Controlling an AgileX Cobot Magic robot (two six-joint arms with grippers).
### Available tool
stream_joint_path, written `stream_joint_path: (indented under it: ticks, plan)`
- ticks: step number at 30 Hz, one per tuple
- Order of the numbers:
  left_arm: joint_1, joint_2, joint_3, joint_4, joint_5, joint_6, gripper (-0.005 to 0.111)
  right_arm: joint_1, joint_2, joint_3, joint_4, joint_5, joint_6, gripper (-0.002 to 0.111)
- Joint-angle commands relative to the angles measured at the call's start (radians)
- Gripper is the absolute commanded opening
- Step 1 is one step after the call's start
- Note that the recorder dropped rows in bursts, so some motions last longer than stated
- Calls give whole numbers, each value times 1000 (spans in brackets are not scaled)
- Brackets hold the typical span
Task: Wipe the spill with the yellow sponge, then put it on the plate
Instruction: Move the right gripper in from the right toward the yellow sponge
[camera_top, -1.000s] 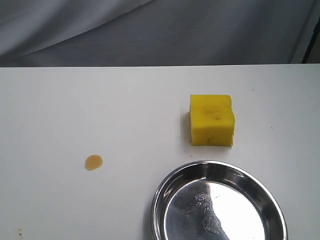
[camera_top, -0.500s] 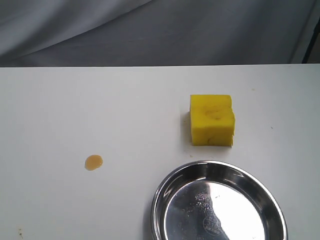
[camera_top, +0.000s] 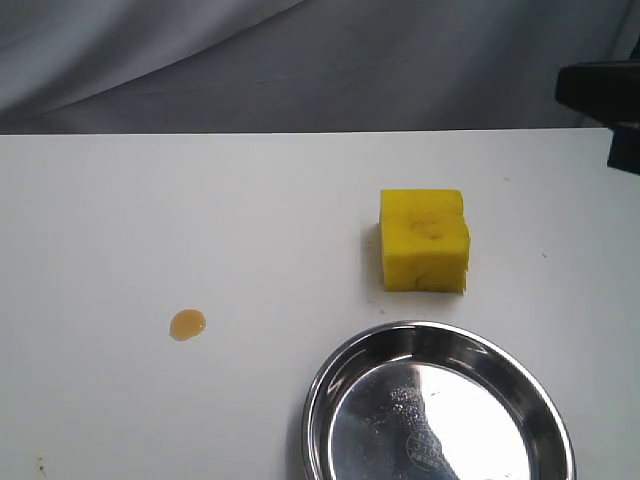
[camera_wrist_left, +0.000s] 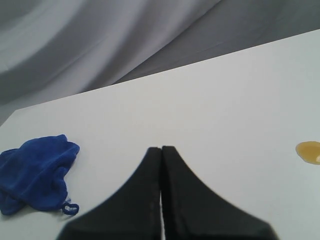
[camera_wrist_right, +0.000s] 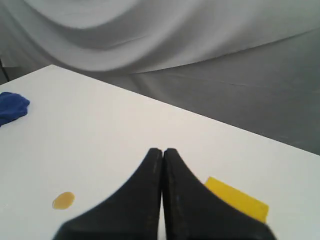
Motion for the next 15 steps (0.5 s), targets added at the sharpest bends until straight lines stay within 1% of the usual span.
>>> stream_joint_path:
  ticks: [1, 5, 8, 15]
  plan:
    - [-6, -3, 4, 3, -4, -3, 0, 70, -3, 0, -1, -26, -27, 0]
    - [-6, -3, 4, 3, -4, -3, 0, 176, -3, 0, -1, -25, -18, 0]
    - [-6, -3, 4, 3, -4, -3, 0, 224, -3, 0, -1, -18, -22, 0]
    - [-6, -3, 4, 3, -4, -3, 0, 237, -3, 0, -1, -22, -22, 0]
